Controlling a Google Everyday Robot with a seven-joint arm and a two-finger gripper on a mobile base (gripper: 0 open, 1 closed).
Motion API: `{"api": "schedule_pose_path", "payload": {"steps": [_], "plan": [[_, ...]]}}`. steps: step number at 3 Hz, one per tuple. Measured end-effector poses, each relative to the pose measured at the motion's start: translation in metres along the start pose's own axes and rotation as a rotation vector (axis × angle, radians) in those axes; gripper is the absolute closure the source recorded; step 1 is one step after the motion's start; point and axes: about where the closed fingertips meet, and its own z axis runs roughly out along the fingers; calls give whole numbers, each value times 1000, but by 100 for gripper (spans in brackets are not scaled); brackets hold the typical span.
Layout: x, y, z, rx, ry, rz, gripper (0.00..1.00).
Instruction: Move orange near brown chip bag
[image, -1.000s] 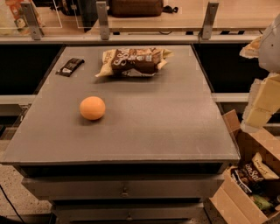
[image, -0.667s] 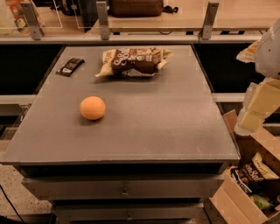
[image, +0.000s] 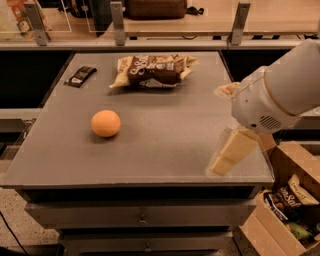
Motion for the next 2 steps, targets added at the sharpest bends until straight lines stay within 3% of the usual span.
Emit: {"api": "schedule_pose_path", "payload": {"steps": [1,2], "plan": [[-17,-14,3,64,-56,-3,0],[-17,-15,2,67,-52,-4,0]]}}
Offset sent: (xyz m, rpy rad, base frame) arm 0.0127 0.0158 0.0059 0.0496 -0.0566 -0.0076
